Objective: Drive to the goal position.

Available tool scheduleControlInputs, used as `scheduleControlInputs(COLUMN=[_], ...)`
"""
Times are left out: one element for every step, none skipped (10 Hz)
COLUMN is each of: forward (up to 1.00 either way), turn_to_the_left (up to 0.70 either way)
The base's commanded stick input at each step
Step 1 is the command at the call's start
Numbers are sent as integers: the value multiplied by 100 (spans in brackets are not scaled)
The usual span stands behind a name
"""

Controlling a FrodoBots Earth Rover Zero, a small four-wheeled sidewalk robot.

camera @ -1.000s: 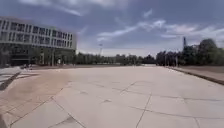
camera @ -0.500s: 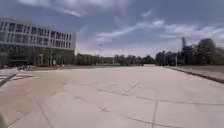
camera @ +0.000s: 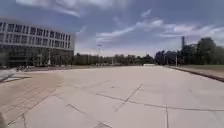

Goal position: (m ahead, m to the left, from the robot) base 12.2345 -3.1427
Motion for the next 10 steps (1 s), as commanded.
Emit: scheduleControlInputs(forward=[70, 70, 70, 70, 70, 70, 70, 70, 70, 70], turn_to_the_left=[0, 0, 0, 0, 0, 0, 0, 0, 0, 0])
